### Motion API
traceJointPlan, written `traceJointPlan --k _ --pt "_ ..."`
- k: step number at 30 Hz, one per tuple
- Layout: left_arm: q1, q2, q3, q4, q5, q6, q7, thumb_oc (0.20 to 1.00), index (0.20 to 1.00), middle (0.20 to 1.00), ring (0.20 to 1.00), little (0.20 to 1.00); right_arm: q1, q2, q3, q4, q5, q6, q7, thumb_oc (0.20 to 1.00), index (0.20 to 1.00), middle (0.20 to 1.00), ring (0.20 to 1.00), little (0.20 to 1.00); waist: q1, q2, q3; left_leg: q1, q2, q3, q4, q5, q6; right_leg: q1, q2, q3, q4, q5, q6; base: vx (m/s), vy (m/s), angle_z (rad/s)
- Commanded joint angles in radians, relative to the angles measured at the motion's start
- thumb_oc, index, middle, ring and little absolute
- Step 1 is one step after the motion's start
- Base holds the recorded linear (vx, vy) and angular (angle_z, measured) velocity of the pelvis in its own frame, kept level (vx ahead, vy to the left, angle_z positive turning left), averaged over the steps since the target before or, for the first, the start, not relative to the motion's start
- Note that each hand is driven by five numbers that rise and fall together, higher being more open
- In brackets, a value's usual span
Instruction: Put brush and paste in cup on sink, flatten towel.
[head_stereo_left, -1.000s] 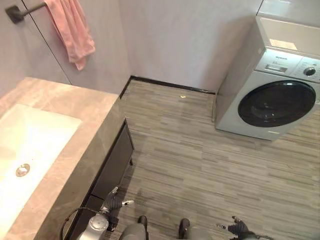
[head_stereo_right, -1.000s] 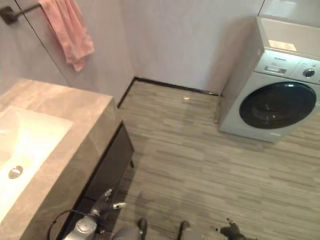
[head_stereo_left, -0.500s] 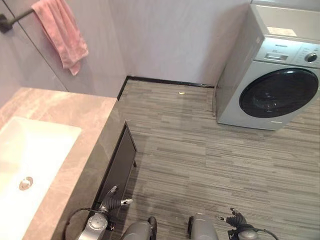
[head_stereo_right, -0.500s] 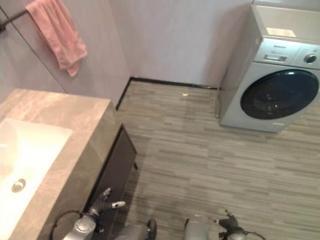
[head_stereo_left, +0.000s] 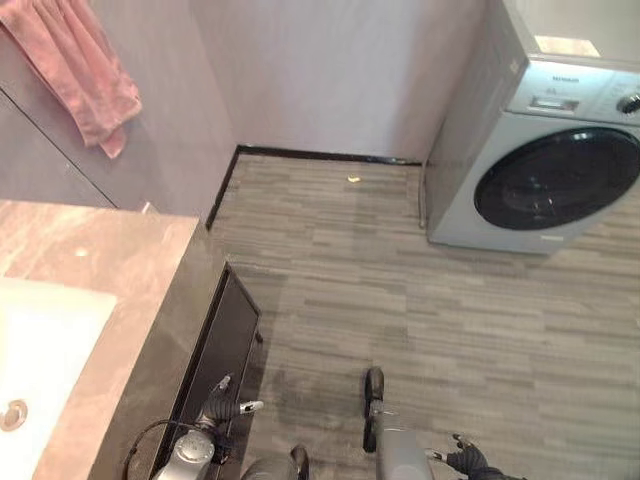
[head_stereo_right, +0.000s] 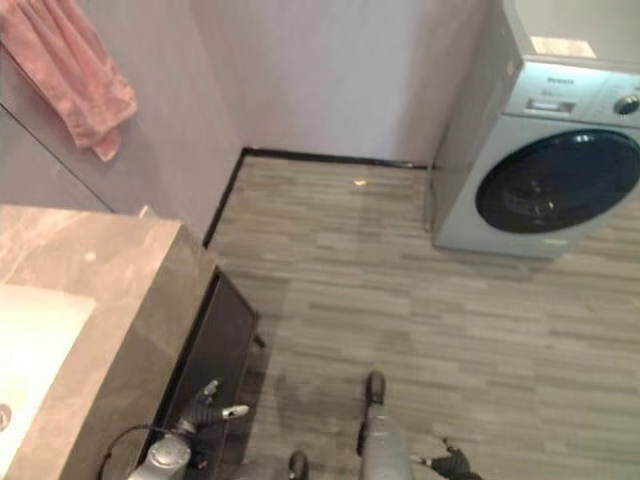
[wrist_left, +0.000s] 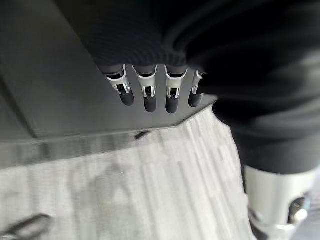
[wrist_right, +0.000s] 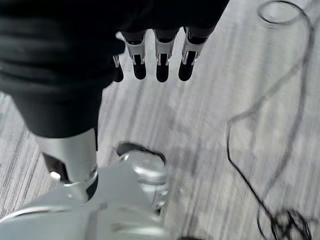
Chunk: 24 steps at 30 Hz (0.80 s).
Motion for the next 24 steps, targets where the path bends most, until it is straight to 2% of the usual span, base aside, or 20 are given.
traceJointPlan --k 1,2,3,4,5,6,7,8,9,10,11,12,13,14,15,17,18,20,23,24 --pt "-0.035 0.045 0.024 -0.047 0.003 -0.022 0.011 1.000 1.000 1.000 1.000 1.000 -0.031 -0.046 0.001 0.011 0.026 -0.018 0.000 1.000 1.000 1.000 1.000 1.000 0.003 -0.037 0.003 -0.015 -0.032 -0.017 0.269 0.232 -0.044 0.082 0.017 -0.023 -0.085 0.015 0.004 0.28 -0.280 0.35" --pt "-0.045 0.052 0.018 -0.051 0.003 -0.020 0.008 1.000 1.000 1.000 1.000 1.000 -0.033 -0.051 0.005 0.007 0.034 -0.021 -0.002 1.000 1.000 1.000 1.000 1.000 0.008 -0.050 0.017 -0.085 -0.025 -0.018 0.377 0.301 -0.059 0.108 0.020 -0.032 -0.092 0.002 -0.016 0.19 -0.320 0.17" --pt "-0.060 0.058 0.012 -0.054 0.002 -0.017 0.011 1.000 1.000 1.000 1.000 1.000 -0.037 -0.061 0.011 -0.001 0.039 -0.027 -0.008 1.000 1.000 1.000 1.000 1.000 0.017 -0.064 0.037 -0.151 -0.006 0.001 0.483 0.352 -0.058 0.133 0.019 -0.044 -0.096 -0.011 -0.040 0.11 -0.299 -0.01" --pt "-0.079 0.063 0.008 -0.057 -0.001 -0.015 0.010 1.000 1.000 1.000 1.000 1.000 -0.048 -0.069 0.016 -0.004 0.048 -0.027 -0.009 1.000 1.000 1.000 1.000 1.000 0.027 -0.069 0.057 -0.202 -0.001 0.015 0.550 0.344 -0.046 0.152 0.032 -0.048 -0.098 -0.028 -0.059 0.19 -0.338 0.03" --pt "-0.095 0.070 0.007 -0.059 -0.001 -0.012 0.017 1.000 1.000 1.000 1.000 1.000 -0.061 -0.076 0.018 -0.009 0.050 -0.025 -0.016 1.000 1.000 1.000 1.000 1.000 0.037 -0.078 0.064 -0.259 0.007 0.047 0.547 0.328 -0.033 0.174 0.043 -0.054 -0.101 -0.062 -0.075 0.14 -0.215 0.09" --pt "-0.095 0.069 0.007 -0.058 -0.002 -0.012 0.017 1.000 1.000 1.000 1.000 1.000 -0.061 -0.076 0.018 -0.009 0.050 -0.025 -0.016 1.000 1.000 1.000 1.000 1.000 0.039 -0.076 0.064 -0.260 0.009 0.047 0.550 0.325 -0.033 0.174 0.045 -0.054 -0.099 -0.063 -0.075 0.28 -0.213 0.12" --pt "-0.112 0.073 0.003 -0.053 -0.002 -0.015 0.026 1.000 1.000 1.000 1.000 1.000 -0.066 -0.086 0.001 -0.007 0.060 -0.026 -0.025 1.000 1.000 1.000 1.000 1.000 0.045 -0.080 0.070 -0.354 0.015 0.121 0.474 0.277 -0.026 0.210 0.043 -0.063 -0.106 -0.087 -0.068 0.16 -0.077 0.20" --pt "-0.112 0.073 0.003 -0.053 -0.002 -0.015 0.026 1.000 1.000 1.000 1.000 1.000 -0.066 -0.086 0.001 -0.007 0.060 -0.026 -0.025 1.000 1.000 1.000 1.000 1.000 0.045 -0.079 0.070 -0.354 0.015 0.121 0.475 0.276 -0.026 0.210 0.043 -0.063 -0.105 -0.088 -0.068 0.30 -0.121 0.23" --pt "-0.119 0.074 0.004 -0.046 -0.003 -0.018 0.034 1.000 1.000 1.000 1.000 1.000 -0.065 -0.085 -0.004 -0.011 0.070 -0.029 -0.027 1.000 1.000 1.000 1.000 1.000 0.045 -0.080 0.070 -0.381 0.037 0.152 0.431 0.261 -0.036 0.228 0.046 -0.069 -0.108 -0.106 -0.065 0.23 -0.046 0.31" --pt "-0.134 0.074 0.006 -0.029 -0.003 -0.023 0.040 1.000 1.000 1.000 1.000 1.000 -0.068 -0.086 -0.005 -0.025 0.074 -0.036 -0.026 1.000 1.000 1.000 1.000 1.000 0.059 -0.086 0.075 -0.423 0.037 0.199 0.326 0.297 -0.031 0.241 0.049 -0.075 -0.111 -0.117 -0.066 0.23 -0.046 0.27" --pt "-0.134 0.074 0.006 -0.029 -0.003 -0.023 0.040 1.000 1.000 1.000 1.000 1.000 -0.068 -0.086 -0.005 -0.026 0.074 -0.036 -0.026 1.000 1.000 1.000 1.000 1.000 0.060 -0.087 0.075 -0.421 0.036 0.200 0.323 0.297 -0.031 0.241 0.047 -0.074 -0.111 -0.118 -0.066 0.21 0.004 0.19" --pt "-0.133 0.079 0.010 -0.032 -0.004 -0.025 0.043 1.000 1.000 1.000 1.000 1.000 -0.070 -0.089 0.005 -0.038 0.061 -0.038 -0.026 1.000 1.000 1.000 1.000 1.000 0.076 -0.086 0.072 -0.441 0.025 0.197 0.236 0.313 -0.029 0.259 0.056 -0.073 -0.115 -0.128 -0.063 0.33 0.040 0.06" --pt "-0.132 0.079 0.020 -0.022 -0.004 -0.024 0.047 1.000 1.000 1.000 1.000 1.000 -0.070 -0.083 0.020 -0.054 0.044 -0.038 -0.022 1.000 1.000 1.000 1.000 1.000 0.096 -0.077 0.066 -0.446 0.031 0.183 0.092 0.389 -0.040 0.291 0.082 -0.066 -0.121 -0.146 -0.061 0.34 0.038 -0.05" --pt "-0.131 0.079 0.020 -0.022 -0.004 -0.024 0.047 1.000 1.000 1.000 1.000 1.000 -0.069 -0.083 0.020 -0.054 0.044 -0.038 -0.023 1.000 1.000 1.000 1.000 1.000 0.097 -0.080 0.071 -0.435 0.028 0.186 0.085 0.390 -0.041 0.298 0.079 -0.064 -0.121 -0.148 -0.060 0.34 0.043 -0.20" --pt "-0.128 0.078 0.024 -0.014 -0.002 -0.025 0.051 1.000 1.000 1.000 1.000 1.000 -0.066 -0.080 0.031 -0.064 0.031 -0.040 -0.024 1.000 1.000 1.000 1.000 1.000 0.106 -0.076 0.069 -0.441 0.036 0.195 0.015 0.440 -0.055 0.319 0.089 -0.064 -0.125 -0.162 -0.060 0.24 0.033 -0.24" --pt "-0.122 0.078 0.037 -0.017 -0.003 -0.024 0.054 1.000 1.000 1.000 1.000 1.000 -0.056 -0.074 0.043 -0.077 0.014 -0.039 -0.019 1.000 1.000 1.000 1.000 1.000 0.115 -0.073 0.060 -0.441 0.061 0.241 -0.070 0.478 -0.068 0.353 0.100 -0.069 -0.130 -0.180 -0.058 0.40 0.090 -0.14" --pt "-0.117 0.078 0.042 -0.024 0.002 -0.020 0.053 1.000 1.000 1.000 1.000 1.000 -0.047 -0.067 0.053 -0.076 -0.004 -0.036 -0.018 1.000 1.000 1.000 1.000 1.000 0.112 -0.078 0.050 -0.415 0.080 0.324 -0.087 0.484 -0.078 0.391 0.095 -0.080 -0.127 -0.213 -0.053 0.31 0.090 -0.12" --pt "-0.110 0.074 0.045 -0.022 0.003 -0.019 0.050 1.000 1.000 1.000 1.000 1.000 -0.047 -0.059 0.057 -0.067 -0.014 -0.031 -0.013 1.000 1.000 1.000 1.000 1.000 0.121 -0.074 0.040 -0.396 0.093 0.350 -0.108 0.496 -0.059 0.397 0.100 -0.084 -0.128 -0.207 -0.048 0.23 0.099 -0.01" --pt "-0.103 0.078 0.045 -0.020 -0.003 -0.022 0.055 1.000 1.000 1.000 1.000 1.000 -0.042 -0.035 0.066 -0.030 -0.047 -0.025 -0.013 1.000 1.000 1.000 1.000 1.000 0.137 -0.101 0.005 -0.394 0.073 0.324 -0.029 0.446 -0.033 0.447 0.060 -0.085 -0.127 -0.241 -0.029 0.33 0.179 -0.06" --pt "-0.103 0.078 0.045 -0.020 -0.003 -0.022 0.055 1.000 1.000 1.000 1.000 1.000 -0.042 -0.035 0.066 -0.030 -0.047 -0.025 -0.013 1.000 1.000 1.000 1.000 1.000 0.137 -0.101 0.005 -0.394 0.073 0.324 -0.029 0.446 -0.033 0.447 0.060 -0.085 -0.127 -0.241 -0.029 0.46 0.359 0.05"
